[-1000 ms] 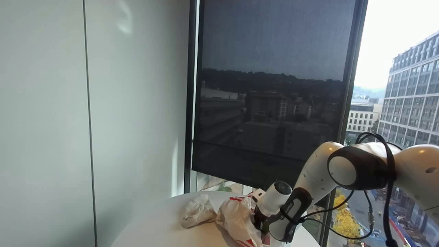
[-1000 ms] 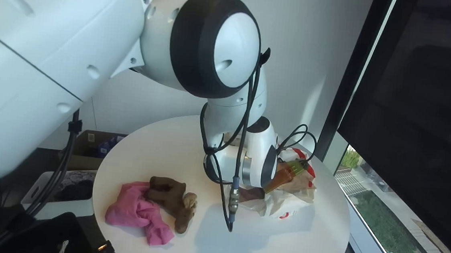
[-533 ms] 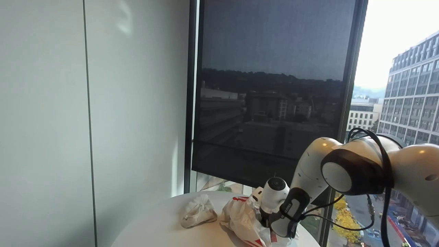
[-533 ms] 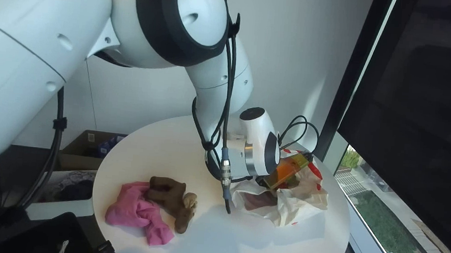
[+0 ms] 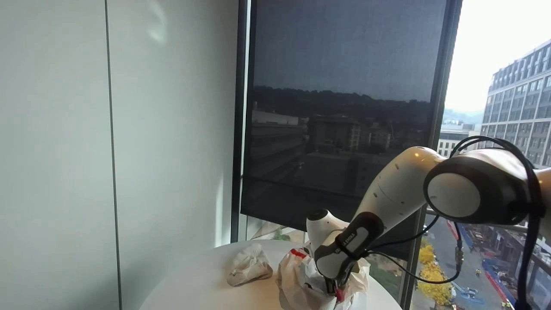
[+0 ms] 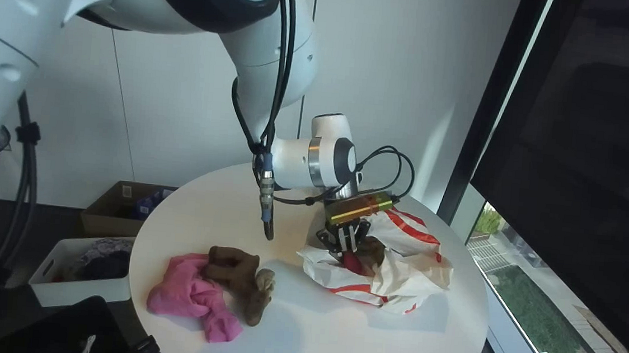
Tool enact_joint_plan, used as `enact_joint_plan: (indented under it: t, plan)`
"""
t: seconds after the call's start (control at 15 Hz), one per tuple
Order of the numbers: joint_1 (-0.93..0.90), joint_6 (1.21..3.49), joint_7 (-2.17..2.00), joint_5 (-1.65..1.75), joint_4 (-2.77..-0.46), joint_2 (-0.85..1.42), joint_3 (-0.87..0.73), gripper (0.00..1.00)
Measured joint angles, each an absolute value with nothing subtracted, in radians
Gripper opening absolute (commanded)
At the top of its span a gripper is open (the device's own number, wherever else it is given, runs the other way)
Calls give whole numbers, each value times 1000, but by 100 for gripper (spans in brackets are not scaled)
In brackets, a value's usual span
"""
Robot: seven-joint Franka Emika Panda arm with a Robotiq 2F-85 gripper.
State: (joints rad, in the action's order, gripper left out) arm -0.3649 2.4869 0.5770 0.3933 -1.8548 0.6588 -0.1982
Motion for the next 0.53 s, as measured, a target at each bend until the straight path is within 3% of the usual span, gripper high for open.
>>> enact_joint_plan:
  t: [0.47,0.53]
  plan:
    - [-284,2467,542,539,-1922,550,-34,12]
    - [-274,2462,542,539,-1934,539,-16,24]
